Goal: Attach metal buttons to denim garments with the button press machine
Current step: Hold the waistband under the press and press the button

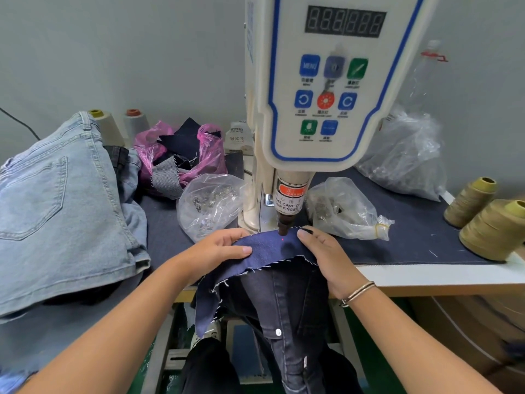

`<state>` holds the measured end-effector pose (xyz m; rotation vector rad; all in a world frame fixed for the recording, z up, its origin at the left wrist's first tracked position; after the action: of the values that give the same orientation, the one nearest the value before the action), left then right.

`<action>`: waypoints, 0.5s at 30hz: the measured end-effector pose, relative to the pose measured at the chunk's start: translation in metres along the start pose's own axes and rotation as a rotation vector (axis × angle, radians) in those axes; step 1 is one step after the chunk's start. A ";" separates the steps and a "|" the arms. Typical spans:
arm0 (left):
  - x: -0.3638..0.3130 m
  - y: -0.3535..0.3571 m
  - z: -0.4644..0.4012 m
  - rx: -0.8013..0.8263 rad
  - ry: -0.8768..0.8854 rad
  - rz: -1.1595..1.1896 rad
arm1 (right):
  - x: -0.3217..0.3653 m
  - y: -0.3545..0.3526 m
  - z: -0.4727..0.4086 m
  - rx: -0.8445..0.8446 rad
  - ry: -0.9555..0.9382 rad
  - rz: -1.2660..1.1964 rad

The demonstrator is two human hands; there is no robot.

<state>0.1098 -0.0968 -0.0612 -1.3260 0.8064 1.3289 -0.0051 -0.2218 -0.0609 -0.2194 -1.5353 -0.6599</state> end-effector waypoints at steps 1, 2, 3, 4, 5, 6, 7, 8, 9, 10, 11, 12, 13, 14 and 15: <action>0.003 -0.002 0.000 0.004 -0.014 0.016 | -0.002 0.001 0.000 0.011 0.024 -0.026; 0.005 -0.002 0.000 0.017 -0.025 0.033 | -0.003 0.001 0.000 0.018 0.046 -0.046; 0.006 -0.002 0.000 0.032 -0.035 0.046 | -0.005 0.000 0.001 0.022 0.064 -0.064; 0.008 -0.003 0.000 0.043 -0.043 0.050 | -0.006 0.000 0.001 0.022 0.074 -0.079; 0.009 -0.003 -0.001 0.044 -0.054 0.053 | -0.007 -0.001 0.000 0.019 0.078 -0.093; 0.011 -0.004 -0.002 0.046 -0.066 0.058 | -0.007 -0.002 0.000 0.013 0.074 -0.103; 0.011 -0.004 -0.003 0.049 -0.075 0.066 | -0.006 -0.003 0.000 0.008 0.066 -0.112; 0.012 -0.004 -0.004 0.052 -0.079 0.076 | -0.006 -0.002 -0.001 0.006 0.059 -0.118; 0.013 -0.004 -0.005 0.053 -0.081 0.090 | -0.005 -0.002 -0.001 0.006 0.054 -0.124; 0.013 -0.004 -0.005 0.055 -0.084 0.103 | -0.005 -0.001 -0.001 0.007 0.051 -0.128; 0.014 -0.004 -0.005 0.051 -0.086 0.117 | -0.004 -0.001 -0.001 0.011 0.047 -0.127; 0.015 -0.005 -0.005 0.042 -0.088 0.131 | -0.003 0.000 -0.001 0.015 0.045 -0.125; 0.016 -0.006 -0.006 0.028 -0.092 0.142 | -0.002 0.001 -0.001 0.018 0.045 -0.117; 0.017 -0.007 -0.007 0.017 -0.096 0.143 | -0.001 0.002 -0.001 0.014 0.045 -0.102; 0.017 -0.007 -0.007 0.010 -0.097 0.137 | -0.001 0.002 0.000 0.005 0.044 -0.086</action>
<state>0.1210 -0.0986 -0.0772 -1.2063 0.8482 1.4834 -0.0038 -0.2204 -0.0617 -0.1346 -1.5104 -0.7242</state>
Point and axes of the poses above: each hand's wrist, its own z-axis away from the middle knuckle, its own y-axis out of the palm, x = y × z, the point moved 9 cm from there along -z, towards the middle knuckle, and after that the axes turned 11 degrees about -z, right-handed, at the moved point
